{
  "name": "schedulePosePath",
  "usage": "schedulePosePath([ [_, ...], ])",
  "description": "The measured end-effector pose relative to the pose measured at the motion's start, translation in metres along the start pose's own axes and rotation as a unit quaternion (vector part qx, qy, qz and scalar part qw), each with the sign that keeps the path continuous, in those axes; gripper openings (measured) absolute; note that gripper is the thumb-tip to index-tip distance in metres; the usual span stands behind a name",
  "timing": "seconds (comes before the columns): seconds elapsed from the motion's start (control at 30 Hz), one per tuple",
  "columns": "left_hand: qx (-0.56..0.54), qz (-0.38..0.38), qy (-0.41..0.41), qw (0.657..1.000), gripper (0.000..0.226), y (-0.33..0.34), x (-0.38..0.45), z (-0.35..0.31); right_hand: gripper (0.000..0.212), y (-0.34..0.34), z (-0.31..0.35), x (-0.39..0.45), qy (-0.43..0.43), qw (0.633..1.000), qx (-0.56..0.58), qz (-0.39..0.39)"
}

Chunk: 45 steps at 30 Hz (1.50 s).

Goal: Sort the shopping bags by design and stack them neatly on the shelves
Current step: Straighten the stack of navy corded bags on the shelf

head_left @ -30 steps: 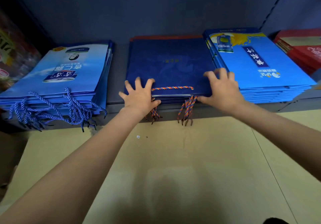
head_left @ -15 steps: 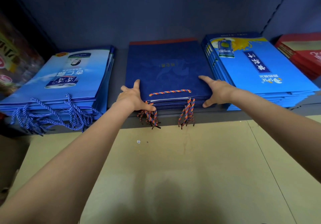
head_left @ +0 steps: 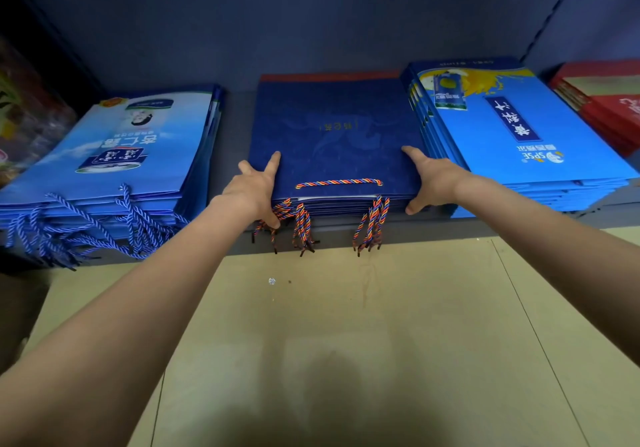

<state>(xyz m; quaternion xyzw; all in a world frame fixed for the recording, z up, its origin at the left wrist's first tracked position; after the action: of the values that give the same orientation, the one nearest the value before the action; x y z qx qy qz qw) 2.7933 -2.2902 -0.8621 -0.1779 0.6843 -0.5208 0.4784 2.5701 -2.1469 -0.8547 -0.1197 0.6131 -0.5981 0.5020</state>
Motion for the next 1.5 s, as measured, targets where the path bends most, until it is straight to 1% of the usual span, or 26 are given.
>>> schedulePosePath([
  [0.07,0.023,0.026,0.005,0.999,0.127,-0.004,0.003,0.002,0.118,-0.007,-0.001,0.000,0.001,0.999,-0.016,0.032],
  [0.13,0.032,0.034,0.008,0.999,0.127,-0.007,0.005,0.003,0.120,-0.014,-0.001,0.000,0.000,0.998,-0.017,0.066],
  [0.2,0.036,0.030,0.004,0.999,0.126,-0.005,0.005,0.001,0.117,-0.017,0.000,0.000,0.007,0.995,0.028,0.097],
  [0.23,0.034,0.024,0.000,0.999,0.125,-0.004,0.006,0.000,0.115,-0.017,0.000,0.002,0.009,0.994,0.051,0.101],
  [0.33,0.019,0.009,-0.017,1.000,0.125,0.000,0.009,0.000,0.116,-0.015,0.005,0.008,0.015,0.995,0.054,0.079],
  [0.4,0.020,0.018,-0.019,0.999,0.127,0.002,0.010,-0.001,0.118,-0.013,0.007,0.009,0.018,0.996,0.042,0.072],
  [0.53,0.081,0.051,-0.010,0.995,0.129,-0.001,0.013,0.000,0.123,-0.007,0.008,0.006,0.023,0.999,-0.008,0.047],
  [0.63,0.109,0.072,0.024,0.991,0.129,-0.007,0.015,0.011,0.125,-0.001,0.009,0.003,0.034,0.998,-0.044,0.030],
  [0.77,0.105,0.071,0.055,0.990,0.126,-0.011,0.016,0.022,0.127,0.004,0.014,0.002,0.044,0.996,-0.069,0.021],
  [0.83,0.106,0.098,0.063,0.987,0.124,-0.017,0.018,0.026,0.127,0.006,0.014,0.004,0.050,0.995,-0.082,0.021],
  [0.9,0.063,0.122,0.056,0.989,0.119,-0.025,0.018,0.027,0.126,0.009,0.013,0.006,0.053,0.994,-0.094,0.018],
  [0.93,0.029,0.121,0.057,0.991,0.116,-0.028,0.017,0.026,0.126,0.010,0.013,0.007,0.053,0.993,-0.099,0.018],
  [1.0,-0.014,0.088,0.059,0.994,0.112,-0.026,0.012,0.022,0.125,0.012,0.014,0.007,0.056,0.992,-0.107,0.021],
  [1.1,-0.045,0.035,0.035,0.998,0.114,-0.006,0.006,0.013,0.125,0.012,0.015,0.008,0.060,0.992,-0.111,0.023],
  [1.23,-0.056,-0.019,-0.004,0.998,0.116,0.009,0.000,0.003,0.127,0.009,0.012,0.008,0.048,0.996,-0.069,0.016],
  [1.4,-0.062,-0.024,-0.019,0.998,0.118,0.003,0.003,0.003,0.125,0.006,0.005,0.005,0.018,0.999,-0.046,-0.008],
  [1.5,-0.053,-0.019,-0.028,0.998,0.121,0.003,0.006,0.001,0.125,0.004,0.006,0.008,0.025,0.999,-0.033,0.006],
])
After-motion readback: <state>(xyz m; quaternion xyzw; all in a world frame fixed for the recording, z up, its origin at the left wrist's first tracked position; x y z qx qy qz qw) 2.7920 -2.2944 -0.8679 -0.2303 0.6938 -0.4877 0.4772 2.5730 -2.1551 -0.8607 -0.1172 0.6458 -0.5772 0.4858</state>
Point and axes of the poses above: each hand's wrist, its own x-axis towards the middle knuckle, its own y-axis out of the palm, z = x × y, the point moved 1 cm from there along x, towards the middle knuckle
